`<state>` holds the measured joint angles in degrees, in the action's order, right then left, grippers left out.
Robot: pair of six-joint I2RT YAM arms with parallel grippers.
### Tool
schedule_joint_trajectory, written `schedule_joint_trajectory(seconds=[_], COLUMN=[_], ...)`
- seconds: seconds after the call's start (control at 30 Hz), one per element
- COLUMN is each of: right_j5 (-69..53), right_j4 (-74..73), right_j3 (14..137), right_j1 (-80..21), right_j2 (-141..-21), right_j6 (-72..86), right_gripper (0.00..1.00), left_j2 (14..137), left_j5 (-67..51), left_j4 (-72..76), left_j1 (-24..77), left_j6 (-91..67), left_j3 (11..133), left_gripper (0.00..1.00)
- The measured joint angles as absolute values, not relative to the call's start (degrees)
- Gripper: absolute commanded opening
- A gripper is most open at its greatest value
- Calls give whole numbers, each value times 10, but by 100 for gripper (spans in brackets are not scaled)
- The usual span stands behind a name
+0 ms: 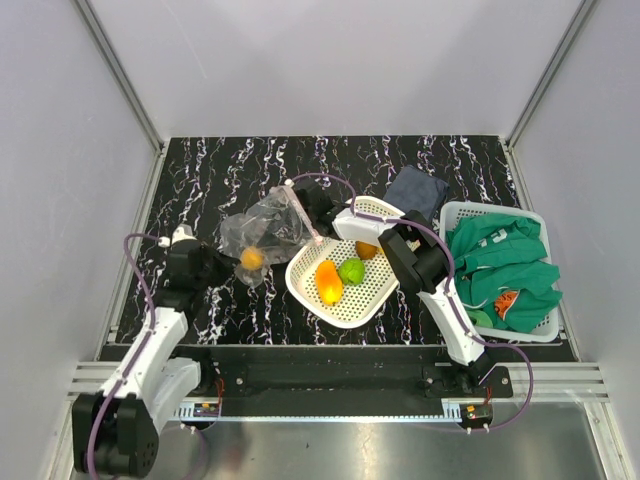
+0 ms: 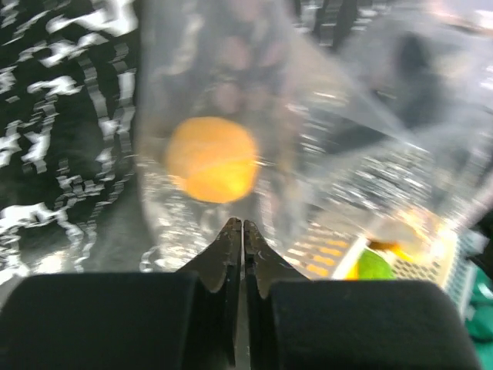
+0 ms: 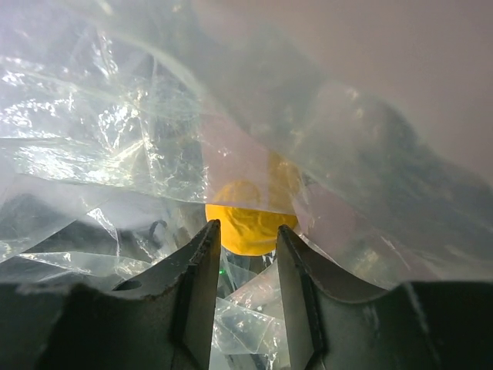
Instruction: Open the zip-top bag and remove the fake food
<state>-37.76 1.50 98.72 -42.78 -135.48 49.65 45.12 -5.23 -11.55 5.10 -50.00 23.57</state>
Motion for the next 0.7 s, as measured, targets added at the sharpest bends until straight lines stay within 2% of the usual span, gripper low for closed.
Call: schedule_joint_trajectory(seconds=[0.3,0.57,0.7], right_j5=[-387,-393,-401], right_j4=[6,3,3], right_j3=[988,1001,1021], right_j1=[-428,-433,-437], right_j2=[-1355,-1362,-1379], right_j6=[487,482,482], right_gripper=[50,61,62], left_j2=[639,706,723], left_j5=[-55,-65,-77], left_j4=[-42,31,50], left_j1=[32,32,33], left_j6=[-505,-500,-500], left_j3=[235,240,240], left_gripper=[0,0,0])
